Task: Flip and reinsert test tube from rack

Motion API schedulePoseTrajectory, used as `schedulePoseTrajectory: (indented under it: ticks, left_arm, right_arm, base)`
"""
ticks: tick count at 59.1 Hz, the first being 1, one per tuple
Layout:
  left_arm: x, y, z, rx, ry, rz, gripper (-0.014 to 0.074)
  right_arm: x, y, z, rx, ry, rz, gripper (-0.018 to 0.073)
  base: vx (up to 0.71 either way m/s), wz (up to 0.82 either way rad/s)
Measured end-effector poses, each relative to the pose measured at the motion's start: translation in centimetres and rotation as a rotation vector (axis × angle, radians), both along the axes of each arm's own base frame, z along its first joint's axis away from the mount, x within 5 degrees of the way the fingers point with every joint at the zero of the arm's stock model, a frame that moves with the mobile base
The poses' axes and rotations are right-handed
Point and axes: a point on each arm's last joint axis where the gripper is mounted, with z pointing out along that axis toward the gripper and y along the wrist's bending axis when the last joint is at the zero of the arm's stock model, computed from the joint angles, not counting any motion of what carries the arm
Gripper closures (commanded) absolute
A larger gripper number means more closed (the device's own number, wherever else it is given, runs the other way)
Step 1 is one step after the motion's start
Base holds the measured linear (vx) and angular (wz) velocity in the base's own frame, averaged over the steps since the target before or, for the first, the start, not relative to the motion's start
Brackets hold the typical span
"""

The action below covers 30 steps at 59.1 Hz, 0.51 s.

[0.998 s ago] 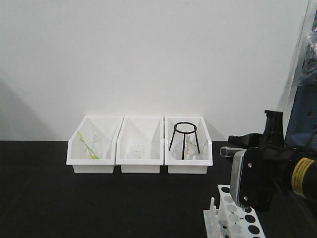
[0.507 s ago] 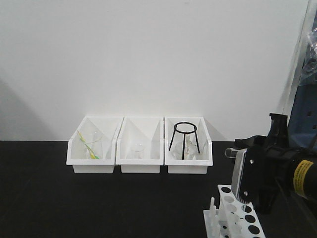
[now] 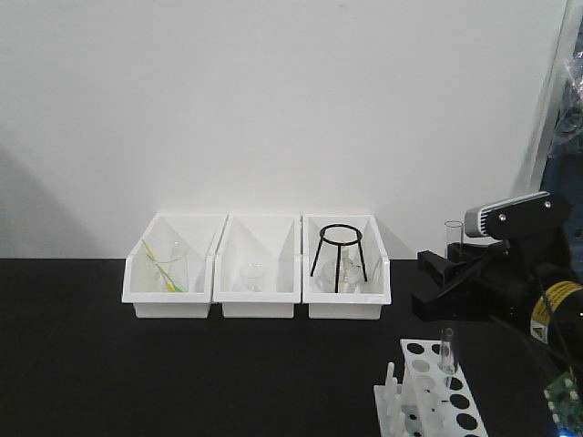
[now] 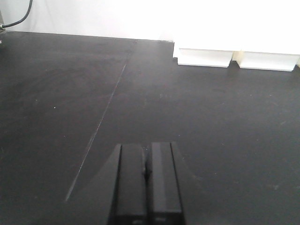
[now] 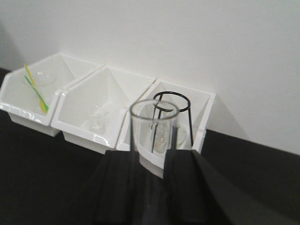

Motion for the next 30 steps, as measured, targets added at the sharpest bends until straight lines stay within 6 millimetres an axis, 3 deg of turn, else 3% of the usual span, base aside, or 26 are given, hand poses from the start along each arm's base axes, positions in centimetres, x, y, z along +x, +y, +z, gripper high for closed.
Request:
schedulePoseTrajectory:
  ticks: [12, 30]
  left_arm:
    - [0.0, 0.0, 0.0, 0.000, 0.000, 0.000, 0.0603]
    - [0.0, 0.0, 0.0, 0.000, 0.000, 0.000, 0.0603]
  right_arm:
    - [1.5, 0.5, -1.2, 0.176, -0.008, -0.010, 0.0459]
    - [1.3, 0.0, -1.9, 0.196, -0.053, -0.035, 0.0459]
  base:
    - [0.00, 0.00]
    - [0.00, 0.00]
